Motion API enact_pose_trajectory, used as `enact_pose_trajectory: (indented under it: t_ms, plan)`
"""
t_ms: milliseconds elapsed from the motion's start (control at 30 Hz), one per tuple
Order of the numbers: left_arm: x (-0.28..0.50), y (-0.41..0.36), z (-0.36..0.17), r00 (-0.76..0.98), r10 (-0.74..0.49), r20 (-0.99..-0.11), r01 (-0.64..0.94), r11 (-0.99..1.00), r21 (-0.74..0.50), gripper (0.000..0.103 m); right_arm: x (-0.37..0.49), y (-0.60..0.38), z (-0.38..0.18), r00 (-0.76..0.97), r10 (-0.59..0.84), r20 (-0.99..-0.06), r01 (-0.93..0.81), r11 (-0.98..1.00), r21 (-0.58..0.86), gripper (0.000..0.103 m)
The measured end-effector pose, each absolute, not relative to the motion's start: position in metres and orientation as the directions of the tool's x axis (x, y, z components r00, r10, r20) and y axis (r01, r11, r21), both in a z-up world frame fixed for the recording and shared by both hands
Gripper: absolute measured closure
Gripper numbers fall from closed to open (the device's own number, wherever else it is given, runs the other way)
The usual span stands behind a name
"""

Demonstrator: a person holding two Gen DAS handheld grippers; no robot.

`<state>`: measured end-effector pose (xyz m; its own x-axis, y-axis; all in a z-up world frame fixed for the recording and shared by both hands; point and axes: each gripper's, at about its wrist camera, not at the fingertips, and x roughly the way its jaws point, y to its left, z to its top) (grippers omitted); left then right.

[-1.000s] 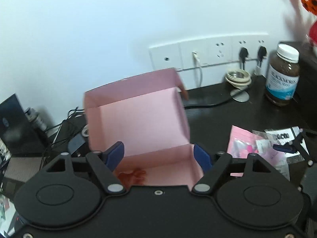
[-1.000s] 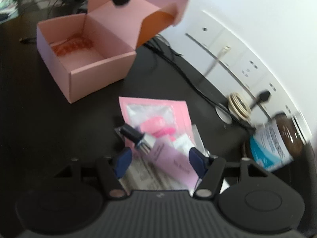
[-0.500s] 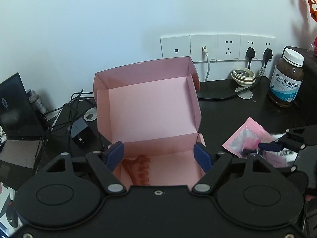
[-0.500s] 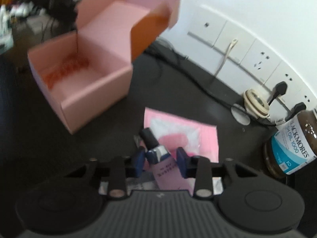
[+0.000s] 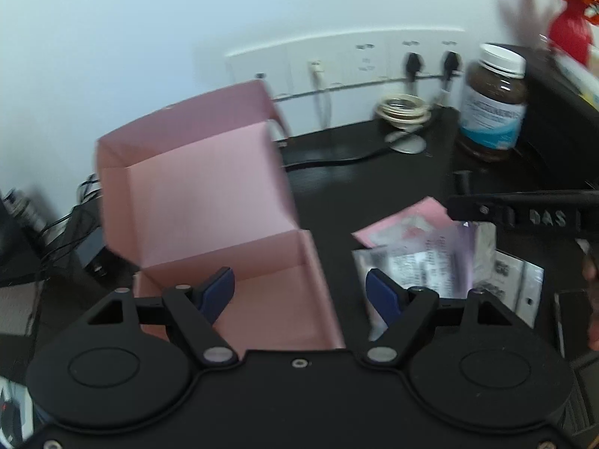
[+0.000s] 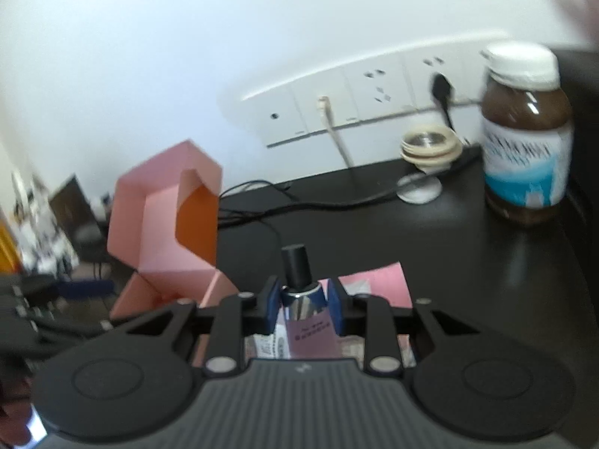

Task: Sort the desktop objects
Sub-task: 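Carry the lilac tube with the right gripper over to the pink box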

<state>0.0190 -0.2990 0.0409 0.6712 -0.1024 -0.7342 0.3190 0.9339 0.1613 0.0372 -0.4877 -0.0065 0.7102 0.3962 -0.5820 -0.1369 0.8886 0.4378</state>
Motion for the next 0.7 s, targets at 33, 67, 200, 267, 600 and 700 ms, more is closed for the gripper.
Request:
enact_pose_trajectory:
  t_ms: [33,67,200,267,600,700]
  plan:
    - [0.018,-0.304,0.04,0.671,-0.117,-0.732,0.335,0.928,0.159,0.025,0.036,-0.493,-0.011,0.714,0.398,-0.576,-0.111,0.876,0.468,0.077]
    - [0.019,-0.309,0.04,0.672,-0.129,-0.73,0.348,0.924,0.157,0.025,0.036,-0.498,-0.015,0.717,0.402,-0.57,-0.086,0.862,0.5,0.077]
    - [0.037,-0.331,0.039,0.649,-0.147,-0.746,0.357,0.925,0.128,0.025,0.028,-0.516,-0.037,0.727,0.405,-0.554,0.002,0.807,0.591,0.078]
    - [0.048,-0.349,0.035,0.655,-0.099,-0.749,0.344,0.922,0.18,0.025,0.025,-0.523,-0.046,0.731,0.405,-0.549,0.027,0.787,0.616,0.078]
    - [0.057,-0.399,-0.015,0.59,-0.002,-0.808,0.409,0.863,0.297,0.027,0.021,-0.537,-0.062,0.741,0.401,-0.538,0.052,0.765,0.642,0.079]
    - [0.065,-0.401,-0.027,0.551,0.021,-0.834,0.398,0.872,0.284,0.027,0.022,-0.538,-0.061,0.74,0.402,-0.539,0.044,0.771,0.635,0.079]
